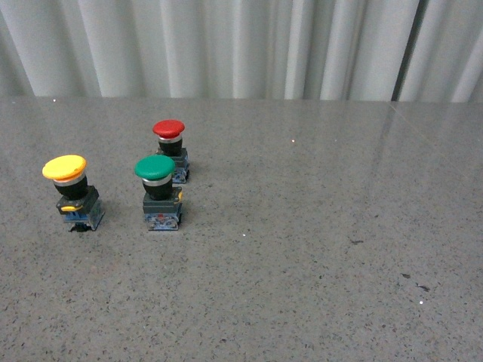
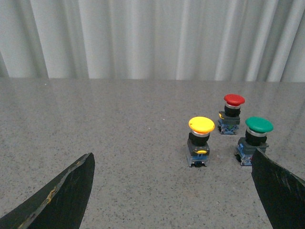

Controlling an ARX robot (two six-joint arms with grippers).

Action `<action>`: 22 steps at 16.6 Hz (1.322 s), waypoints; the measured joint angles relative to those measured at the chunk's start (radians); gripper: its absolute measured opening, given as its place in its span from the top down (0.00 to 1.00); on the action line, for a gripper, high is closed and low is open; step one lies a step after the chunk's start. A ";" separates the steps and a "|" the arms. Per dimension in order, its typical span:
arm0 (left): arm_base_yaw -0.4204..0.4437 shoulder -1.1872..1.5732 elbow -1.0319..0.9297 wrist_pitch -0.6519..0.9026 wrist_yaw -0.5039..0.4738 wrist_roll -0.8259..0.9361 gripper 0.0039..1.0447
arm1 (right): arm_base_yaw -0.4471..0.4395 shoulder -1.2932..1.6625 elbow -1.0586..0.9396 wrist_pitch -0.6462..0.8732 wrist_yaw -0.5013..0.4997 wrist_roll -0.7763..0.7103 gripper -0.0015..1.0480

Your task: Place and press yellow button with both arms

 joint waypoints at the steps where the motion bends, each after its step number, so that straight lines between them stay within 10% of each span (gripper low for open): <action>1: 0.000 0.000 0.000 0.000 0.000 0.000 0.06 | 0.000 0.000 0.000 0.000 0.000 0.000 0.06; 16: 0.000 0.001 0.000 -0.005 0.000 0.000 0.06 | 0.000 0.000 0.000 0.000 0.000 0.000 0.06; 18: 0.003 0.158 0.119 -0.262 -0.002 0.027 0.06 | 0.000 0.000 0.000 0.000 0.000 0.000 0.06; 22: 0.014 0.530 0.309 0.039 0.042 0.085 0.06 | 0.000 0.000 0.000 -0.001 0.000 0.000 0.06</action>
